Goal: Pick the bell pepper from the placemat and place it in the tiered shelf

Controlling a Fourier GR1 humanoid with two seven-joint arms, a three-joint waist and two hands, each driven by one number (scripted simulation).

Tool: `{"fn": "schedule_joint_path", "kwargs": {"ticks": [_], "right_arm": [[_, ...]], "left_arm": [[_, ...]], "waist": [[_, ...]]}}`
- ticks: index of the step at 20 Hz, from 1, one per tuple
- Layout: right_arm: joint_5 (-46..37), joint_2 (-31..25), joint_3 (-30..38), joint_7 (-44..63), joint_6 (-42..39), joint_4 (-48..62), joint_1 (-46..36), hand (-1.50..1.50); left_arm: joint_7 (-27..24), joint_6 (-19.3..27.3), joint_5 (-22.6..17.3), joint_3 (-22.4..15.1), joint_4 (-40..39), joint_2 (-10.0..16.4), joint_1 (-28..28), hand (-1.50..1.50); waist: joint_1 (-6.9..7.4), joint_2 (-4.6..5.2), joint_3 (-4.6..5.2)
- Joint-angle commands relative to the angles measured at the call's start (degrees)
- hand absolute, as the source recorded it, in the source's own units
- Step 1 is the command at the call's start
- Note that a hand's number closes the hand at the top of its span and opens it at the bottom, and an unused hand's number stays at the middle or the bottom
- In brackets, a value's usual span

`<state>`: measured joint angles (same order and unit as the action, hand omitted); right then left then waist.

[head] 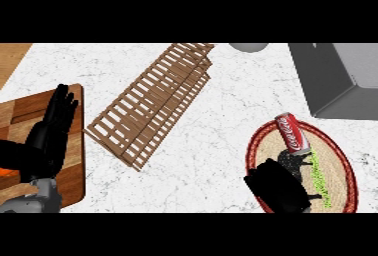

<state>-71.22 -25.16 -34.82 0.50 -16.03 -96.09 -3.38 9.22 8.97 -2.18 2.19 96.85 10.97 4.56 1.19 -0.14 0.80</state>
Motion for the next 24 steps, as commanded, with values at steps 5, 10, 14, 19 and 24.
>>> {"fn": "schedule_joint_path", "kwargs": {"ticks": [5, 10, 14, 19, 24], "right_arm": [[7.4, 14.4, -5.3, -6.1, -8.9, 3.7, -8.1, 1.5], [13.6, 15.5, -3.9, -2.2, -21.3, -12.1, -3.5, 1.5], [21.2, 23.2, 1.0, 0.7, -21.1, -17.7, -0.8, 1.5], [34.8, 25.0, 10.0, 12.8, -22.9, -29.1, -3.5, 1.5], [43.5, 25.1, 15.5, 29.4, -21.0, -31.4, -16.4, 1.5]], "left_arm": [[-0.4, -0.1, 0.4, 1.3, -0.8, 0.8, 1.6, 0.0], [0.4, -0.3, -0.6, 1.9, -0.5, 0.0, 0.3, 0.0], [0.1, 0.2, 1.4, 0.0, 0.4, -0.6, -0.7, 0.0], [-2.4, 0.5, 1.1, 0.7, -2.3, -1.6, -0.2, 0.0], [1.2, 1.0, 2.6, -1.1, 2.3, -1.6, -1.5, 0.0]], "waist": [[-0.23, 0.29, -0.79], [-1.39, 0.02, -0.77], [-1.68, -0.01, -0.77], [-1.89, 0.16, -0.68], [-0.51, 0.06, -0.71]]}}
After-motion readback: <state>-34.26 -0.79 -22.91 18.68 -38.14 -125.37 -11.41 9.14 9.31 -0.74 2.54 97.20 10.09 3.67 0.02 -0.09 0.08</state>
